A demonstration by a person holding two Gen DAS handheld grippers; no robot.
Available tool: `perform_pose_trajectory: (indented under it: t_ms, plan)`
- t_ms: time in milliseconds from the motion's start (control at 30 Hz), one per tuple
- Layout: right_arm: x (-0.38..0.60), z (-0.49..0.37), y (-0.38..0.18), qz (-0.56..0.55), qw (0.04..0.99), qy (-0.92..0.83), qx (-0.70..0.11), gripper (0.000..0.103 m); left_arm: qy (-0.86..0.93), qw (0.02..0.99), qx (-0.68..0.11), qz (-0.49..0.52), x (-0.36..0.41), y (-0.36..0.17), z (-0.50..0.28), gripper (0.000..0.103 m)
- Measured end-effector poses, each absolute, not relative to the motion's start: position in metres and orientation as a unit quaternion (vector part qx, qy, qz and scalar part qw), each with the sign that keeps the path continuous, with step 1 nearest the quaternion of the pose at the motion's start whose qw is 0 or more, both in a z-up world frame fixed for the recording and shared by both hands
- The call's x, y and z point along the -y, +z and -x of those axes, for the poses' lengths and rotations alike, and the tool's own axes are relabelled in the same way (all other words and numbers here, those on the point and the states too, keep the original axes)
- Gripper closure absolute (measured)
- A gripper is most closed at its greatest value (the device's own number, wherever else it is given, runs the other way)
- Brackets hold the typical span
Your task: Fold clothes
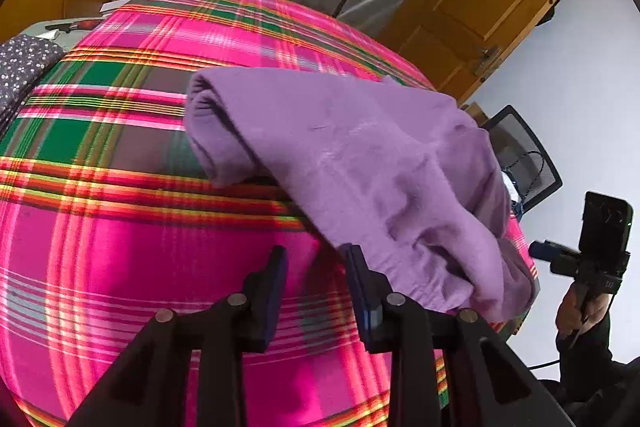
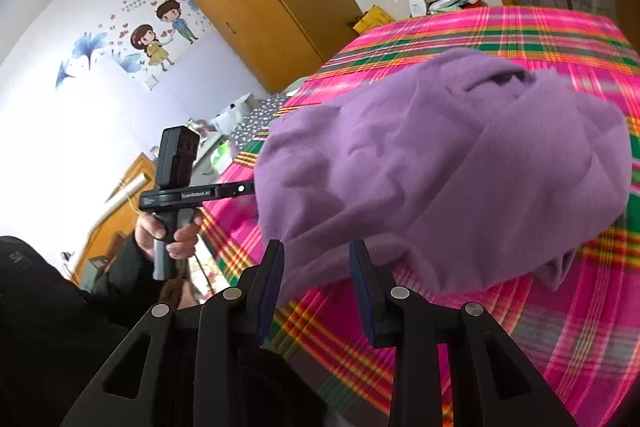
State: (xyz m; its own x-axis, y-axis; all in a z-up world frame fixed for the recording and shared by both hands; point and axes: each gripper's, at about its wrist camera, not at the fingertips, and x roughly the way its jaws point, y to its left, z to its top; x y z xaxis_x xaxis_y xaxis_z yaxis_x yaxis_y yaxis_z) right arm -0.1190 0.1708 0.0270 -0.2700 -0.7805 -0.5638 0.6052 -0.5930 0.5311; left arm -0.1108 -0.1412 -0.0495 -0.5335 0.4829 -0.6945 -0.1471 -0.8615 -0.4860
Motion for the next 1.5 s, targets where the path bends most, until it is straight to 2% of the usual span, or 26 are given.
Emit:
perform_pose_trajectory:
  t_ms: [167,267,333,633,667,700,733,933,1133,1200,1233,1267,1300,1500]
  plan:
    - [-0.171,0.105,0.012,-0.428,0.471,-0.761,0.126,0.068,0.864,0.188,0.18,0.43,0.135,-0.041,0.101,0.071]
    - [-0.16,0.101,0.001,-0.437,0.483,-0.748,0.125,0.062,0.875,0.179,0.168,0.417,0.134,-0.034,0.097,0.071]
    - [-0.152,0.1,-0.006,-0.443,0.487,-0.742,0.122,0.061,0.88,0.172,0.16,0.412,0.134,-0.031,0.095,0.071]
    - [-0.124,0.124,-0.01,-0.401,0.452,-0.789,0.115,0.06,0.885,0.154,0.14,0.417,0.136,-0.031,0.082,0.071]
    - [-0.122,0.125,-0.005,-0.389,0.455,-0.793,0.115,0.067,0.886,0.153,0.139,0.416,0.136,-0.031,0.081,0.071]
    - [-0.12,0.127,0.002,-0.377,0.46,-0.796,0.115,0.088,0.887,0.152,0.138,0.414,0.137,-0.03,0.08,0.071]
    - [-0.118,0.129,0.01,-0.364,0.466,-0.799,0.114,0.095,0.888,0.151,0.138,0.412,0.138,-0.03,0.079,0.071]
    - [-0.11,0.161,0.073,-0.282,0.485,-0.819,0.12,0.095,0.895,0.155,0.135,0.396,0.141,-0.021,0.077,0.071]
    - [-0.087,0.238,0.143,-0.215,0.46,-0.852,0.128,0.095,0.899,0.156,0.13,0.387,0.141,-0.018,0.08,0.071]
    - [-0.074,0.272,0.153,-0.217,0.443,-0.86,0.131,0.086,0.9,0.153,0.126,0.388,0.142,-0.018,0.083,0.071]
    - [-0.061,0.294,0.154,-0.23,0.434,-0.863,0.118,0.08,0.9,0.151,0.125,0.388,0.143,-0.017,0.085,0.071]
    - [-0.049,0.317,0.15,-0.256,0.409,-0.869,0.109,0.065,0.901,0.148,0.124,0.389,0.144,-0.016,0.088,0.071]
    - [-0.043,0.334,0.144,-0.282,0.376,-0.876,0.11,0.062,0.901,0.146,0.123,0.389,0.147,-0.015,0.09,0.071]
    - [-0.036,0.347,0.106,-0.312,0.376,-0.863,0.127,0.061,0.907,0.123,0.116,0.386,0.159,-0.009,0.107,0.071]
